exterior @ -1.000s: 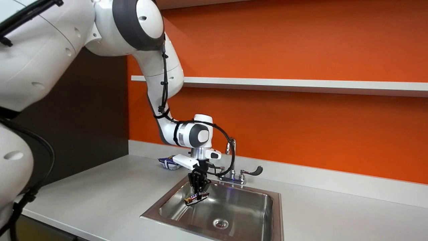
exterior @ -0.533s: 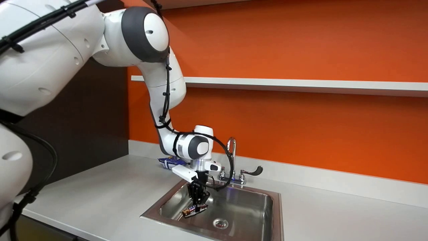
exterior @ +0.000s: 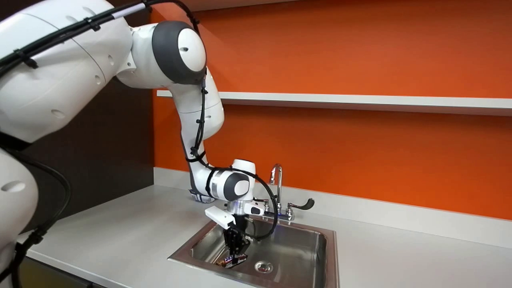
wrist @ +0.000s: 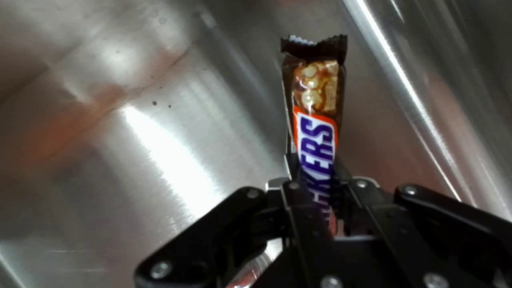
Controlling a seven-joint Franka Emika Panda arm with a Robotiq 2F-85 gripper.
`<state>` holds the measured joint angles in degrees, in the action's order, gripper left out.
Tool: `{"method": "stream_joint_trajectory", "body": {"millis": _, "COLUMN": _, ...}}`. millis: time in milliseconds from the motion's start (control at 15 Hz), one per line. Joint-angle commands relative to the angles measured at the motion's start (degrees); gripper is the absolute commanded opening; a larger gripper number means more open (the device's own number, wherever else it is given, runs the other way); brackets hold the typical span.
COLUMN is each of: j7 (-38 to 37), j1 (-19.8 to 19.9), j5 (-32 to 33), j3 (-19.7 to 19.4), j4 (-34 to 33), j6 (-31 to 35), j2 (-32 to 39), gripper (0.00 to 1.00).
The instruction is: Put the chocolate bar inside the sink
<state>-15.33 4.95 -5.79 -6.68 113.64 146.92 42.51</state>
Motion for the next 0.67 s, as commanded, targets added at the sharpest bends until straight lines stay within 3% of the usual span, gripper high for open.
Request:
{"method": "stream_joint_trajectory", "body": {"millis": 0, "j7": 1.81, "j1": 0.69, "j5": -1.24, "j3": 0.66, "j4": 0.85, "j6": 1.52, "j2": -0.03, "gripper": 0.05}}
{"method": "stream_joint_trajectory", "body": {"millis": 600, "j7": 1.86, "j1": 0.67, "j5": -1.43, "j3": 1.03, "j4": 1.71, "j6": 2.89, "j2": 0.72, "gripper": 0.05}}
